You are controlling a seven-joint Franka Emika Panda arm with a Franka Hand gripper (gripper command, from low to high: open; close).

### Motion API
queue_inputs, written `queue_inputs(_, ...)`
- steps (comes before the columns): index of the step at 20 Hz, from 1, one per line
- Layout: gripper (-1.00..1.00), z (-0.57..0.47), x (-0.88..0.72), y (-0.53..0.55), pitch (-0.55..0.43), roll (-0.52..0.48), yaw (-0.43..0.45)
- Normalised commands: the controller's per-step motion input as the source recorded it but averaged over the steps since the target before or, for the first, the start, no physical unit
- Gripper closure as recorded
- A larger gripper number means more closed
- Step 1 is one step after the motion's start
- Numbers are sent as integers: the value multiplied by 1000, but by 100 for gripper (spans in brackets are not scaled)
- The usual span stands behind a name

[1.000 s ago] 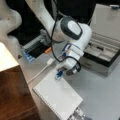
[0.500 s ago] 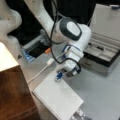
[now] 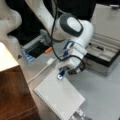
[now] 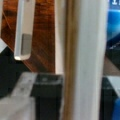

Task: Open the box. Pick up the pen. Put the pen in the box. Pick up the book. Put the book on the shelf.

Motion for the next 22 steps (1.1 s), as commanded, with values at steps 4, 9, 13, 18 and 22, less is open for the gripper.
queue_inputs(4,100,345,142,-29,59,-57,40)
queue_inputs(9,100,203,65,58,62,-49,-36)
queue_inputs(13,100,243,21,208,60,-27,-139)
queue_inputs(18,100,350,10,281,67,-8,-203)
queue_inputs(22,100,409,44,253,-4,-22,-252)
